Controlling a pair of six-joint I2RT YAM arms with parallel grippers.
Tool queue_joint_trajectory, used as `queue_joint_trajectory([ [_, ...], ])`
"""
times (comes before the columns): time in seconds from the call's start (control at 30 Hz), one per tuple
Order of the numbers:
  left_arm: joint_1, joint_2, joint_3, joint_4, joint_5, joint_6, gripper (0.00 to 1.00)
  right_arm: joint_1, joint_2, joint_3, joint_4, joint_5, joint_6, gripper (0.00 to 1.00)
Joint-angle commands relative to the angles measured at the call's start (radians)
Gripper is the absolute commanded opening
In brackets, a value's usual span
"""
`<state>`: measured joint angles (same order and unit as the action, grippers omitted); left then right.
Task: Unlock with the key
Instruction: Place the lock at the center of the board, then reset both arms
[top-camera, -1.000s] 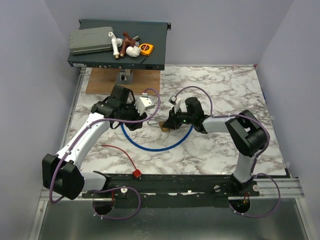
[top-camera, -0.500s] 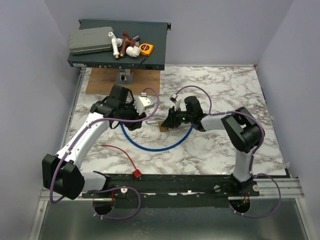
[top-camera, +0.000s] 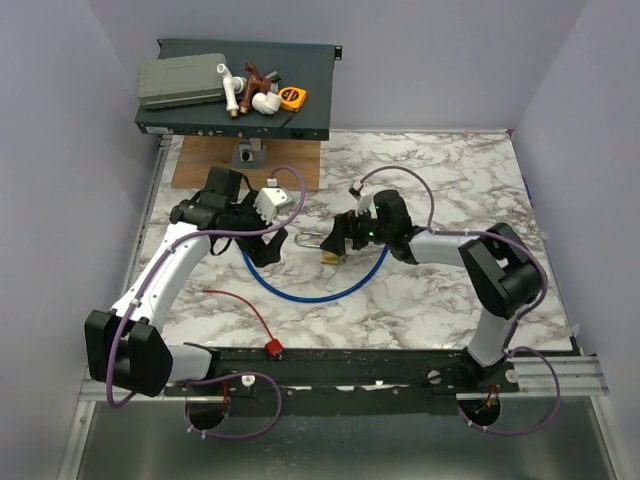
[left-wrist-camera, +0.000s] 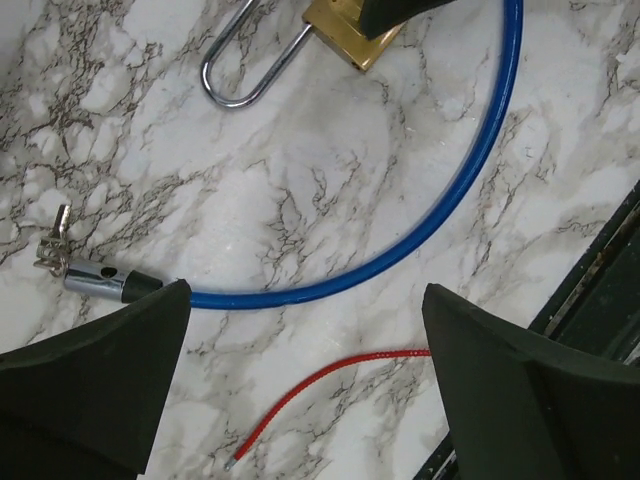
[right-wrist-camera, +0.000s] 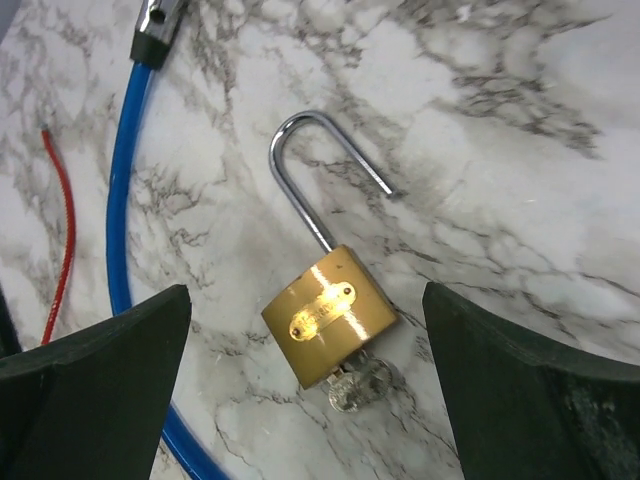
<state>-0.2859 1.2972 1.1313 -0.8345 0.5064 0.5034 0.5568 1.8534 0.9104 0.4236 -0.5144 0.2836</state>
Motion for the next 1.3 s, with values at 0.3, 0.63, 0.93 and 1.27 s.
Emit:
queue_joint_trajectory([
  [0.3,0.46,-0.112,-0.127,0.219,0.29,-0.107,0.98,-0.156,-0.474,-0.234,-0.009,0.886,0.111,1.0],
  [0.63,0.523,-0.123,-0.438,0.778,0.141,-0.376,0.98,-0.355,-0.568,-0.581,0.467,1.359,0.041,1.0],
  [0.93,0.521,-0.112,-0.675,1.338,0.103,-0.538,0.98,-0.37,-0.439,-0.539,0.542,1.219,-0.059,1.0],
  [1.27,0.493,-0.024,-0.719,1.629,0.056,-0.595,0.99,-0.378,-0.431,-0.692,0.731,1.109,-0.079,1.0],
])
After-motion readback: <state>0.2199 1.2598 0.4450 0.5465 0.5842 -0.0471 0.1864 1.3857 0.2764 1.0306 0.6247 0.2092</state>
